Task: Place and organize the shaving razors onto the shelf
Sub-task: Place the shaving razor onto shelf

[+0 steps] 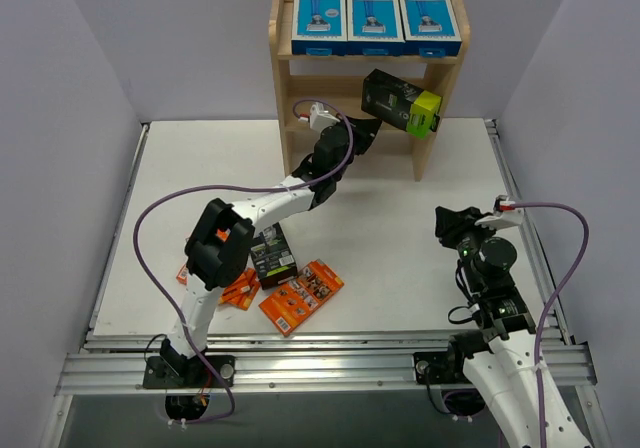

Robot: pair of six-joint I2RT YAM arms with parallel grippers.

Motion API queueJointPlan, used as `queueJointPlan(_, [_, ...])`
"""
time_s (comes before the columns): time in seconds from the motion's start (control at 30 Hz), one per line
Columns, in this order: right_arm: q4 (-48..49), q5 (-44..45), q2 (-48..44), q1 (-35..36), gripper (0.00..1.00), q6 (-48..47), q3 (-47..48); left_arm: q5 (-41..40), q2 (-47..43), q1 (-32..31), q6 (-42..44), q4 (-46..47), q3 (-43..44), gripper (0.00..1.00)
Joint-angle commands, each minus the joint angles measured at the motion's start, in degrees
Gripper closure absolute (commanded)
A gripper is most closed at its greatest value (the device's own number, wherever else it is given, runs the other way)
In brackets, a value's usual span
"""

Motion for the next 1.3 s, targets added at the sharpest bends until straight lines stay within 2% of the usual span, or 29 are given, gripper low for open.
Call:
queueJointPlan(0.0, [-0.01,-2.75,-1.38,0.88,0.82,0.67,-1.26,-2.68,2.64,-0.15,-1.31,4.32,8.43,0.98])
queueJointPlan(0.23, [-0.98,-3.62,-2.35,1.58,0.82,1.37,-2.14,-4.17,10.80,-0.15,2.29,0.11,19.77,0.98])
queueJointPlan(0.37, [-1.86,-4.94,-2.70,1.67,0.82,1.63,-2.23,-3.47,15.91,0.11,2.56,-4.19,29.95,0.98])
queueJointPlan(0.5, [-1.77,-5.65,-2.70,1.93,0.82,2.07,-2.66,-3.20,18.99,0.38,2.82,-6.22,34.72,0.98])
queueJointPlan(0.93, [0.42,-6.27,-2.79,2.28,0.82,2.51,-5.48,-0.92,26.37,1.34,2.47,-10.52,45.97,0.97])
queueJointPlan(1.27, [0.86,-6.18,-2.96,2.64,0.82,2.51,-6.45,-0.65,26.82,2.22,-0.96,-12.72,45.10,0.93])
